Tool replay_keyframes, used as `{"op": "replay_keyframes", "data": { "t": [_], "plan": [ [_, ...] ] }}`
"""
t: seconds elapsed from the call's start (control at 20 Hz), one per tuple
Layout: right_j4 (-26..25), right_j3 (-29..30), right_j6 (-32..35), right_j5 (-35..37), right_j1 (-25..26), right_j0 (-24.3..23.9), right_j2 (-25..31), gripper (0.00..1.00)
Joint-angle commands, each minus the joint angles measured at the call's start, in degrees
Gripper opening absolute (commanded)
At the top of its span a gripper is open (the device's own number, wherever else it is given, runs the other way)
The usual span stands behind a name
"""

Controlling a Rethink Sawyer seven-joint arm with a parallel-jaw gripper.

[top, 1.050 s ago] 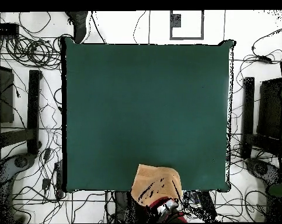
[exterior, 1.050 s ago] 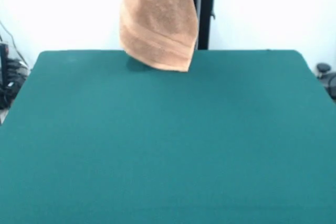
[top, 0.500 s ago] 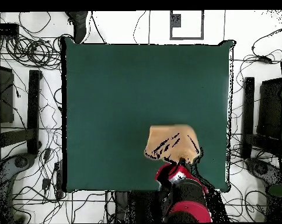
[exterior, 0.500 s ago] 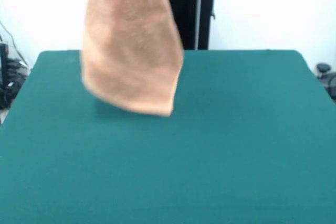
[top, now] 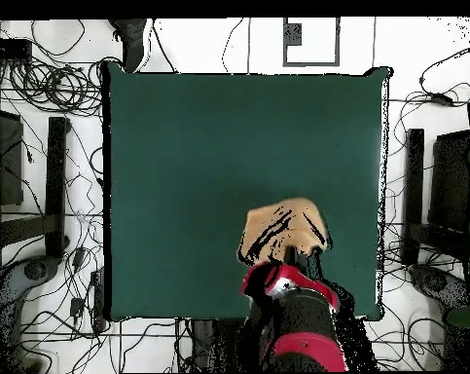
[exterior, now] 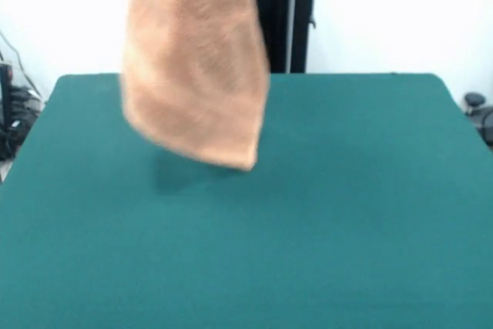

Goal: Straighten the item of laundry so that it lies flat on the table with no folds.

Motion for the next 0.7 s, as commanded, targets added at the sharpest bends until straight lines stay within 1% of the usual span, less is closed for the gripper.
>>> {"op": "replay_keyframes", "data": {
  "t": [0.05, 0.15, 0.25, 0.35, 0.5, 0.65, 0.7],
  "plan": [
    [8.7, 8.7, -22.7, -18.0, -2.7, 3.4, 5.2, 0.0],
    [-20.5, 10.2, 8.6, -31.1, 3.3, -16.1, 29.3, 0.0],
    [-28.7, 10.0, 18.2, -32.4, 1.2, -19.7, 33.4, 0.0],
    [-30.4, 10.2, 20.6, -32.3, 0.5, -21.4, 35.5, 0.0],
    [-34.9, 9.8, 24.0, -33.2, -0.8, -23.4, 38.2, 0.0],
    [-37.6, 8.8, 24.7, -35.0, 0.1, -23.7, 37.1, 0.0],
    [-37.7, 8.1, 23.9, -34.8, 0.9, -23.7, 37.0, 0.0]
  ]
}}
